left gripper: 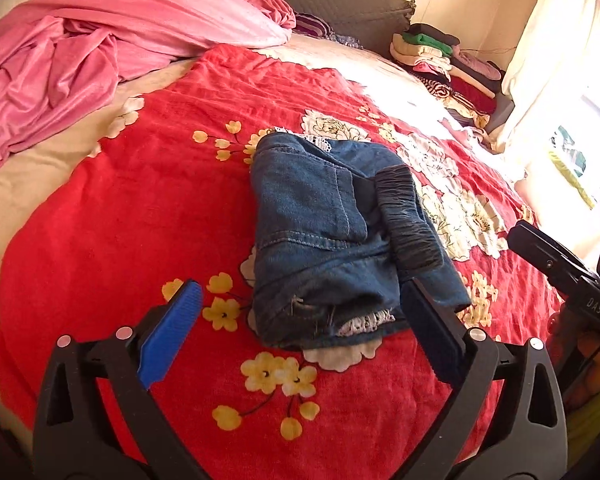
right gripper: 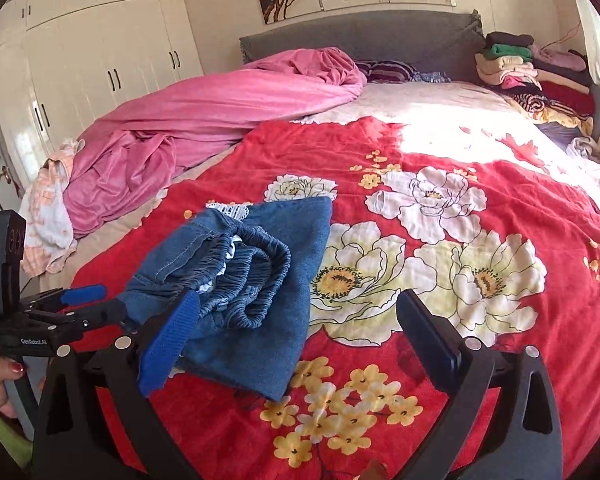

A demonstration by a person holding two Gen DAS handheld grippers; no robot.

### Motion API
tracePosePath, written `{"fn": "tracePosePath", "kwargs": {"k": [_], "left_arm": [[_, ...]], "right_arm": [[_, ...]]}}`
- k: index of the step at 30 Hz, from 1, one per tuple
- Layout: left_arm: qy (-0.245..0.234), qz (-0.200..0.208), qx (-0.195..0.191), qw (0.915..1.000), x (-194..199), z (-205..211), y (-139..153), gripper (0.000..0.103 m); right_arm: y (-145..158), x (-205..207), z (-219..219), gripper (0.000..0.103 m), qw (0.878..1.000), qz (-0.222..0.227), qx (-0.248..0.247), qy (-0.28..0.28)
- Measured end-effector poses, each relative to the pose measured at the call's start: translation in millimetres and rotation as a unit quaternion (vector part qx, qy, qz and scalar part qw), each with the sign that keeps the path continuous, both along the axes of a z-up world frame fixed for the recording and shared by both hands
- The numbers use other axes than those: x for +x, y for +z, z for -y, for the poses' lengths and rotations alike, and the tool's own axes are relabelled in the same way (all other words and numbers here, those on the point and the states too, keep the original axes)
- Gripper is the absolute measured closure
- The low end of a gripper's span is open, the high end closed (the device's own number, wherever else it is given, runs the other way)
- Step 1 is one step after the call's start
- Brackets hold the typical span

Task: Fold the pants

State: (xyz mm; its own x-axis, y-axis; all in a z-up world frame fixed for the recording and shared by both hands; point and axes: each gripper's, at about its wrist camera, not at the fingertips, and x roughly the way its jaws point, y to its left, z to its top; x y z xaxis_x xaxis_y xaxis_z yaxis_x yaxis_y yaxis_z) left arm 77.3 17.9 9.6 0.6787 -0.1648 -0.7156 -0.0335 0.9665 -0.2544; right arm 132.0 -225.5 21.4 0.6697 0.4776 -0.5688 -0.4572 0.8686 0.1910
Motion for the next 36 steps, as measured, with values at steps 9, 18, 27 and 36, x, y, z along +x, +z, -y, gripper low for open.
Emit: {"fn": "tracePosePath", "kwargs": {"k": [9,18,27,36], "left_arm": [[0.006,0.017,0.010,0.9998,-35.3,12.3,4.8,0.010],[0.008,0.009,0.015,0.9998,-53.0,15.0,-4.2,0.010],[0.007,-0.006,0.022,0.9997,-63.4,17.9,-13.9,0.010],[0.012,-0.018,0.025,0.9995,-69.3,16.1,-23.9,0.010]], "right_arm": [[2.9,-35.6,-0.5,0.005,1.000,0.029,-0.010,0.003],[-13.4,-55.9,-3.9,0.005,1.000,0.004,-0.020,0.011],[-24.6,-62.7,2.6,0.005,1.000,-0.010,-0.028,0.003],[-39.2,-70.3,7.9,0.005,0.999,-0.029,-0.039,-0.005]]}}
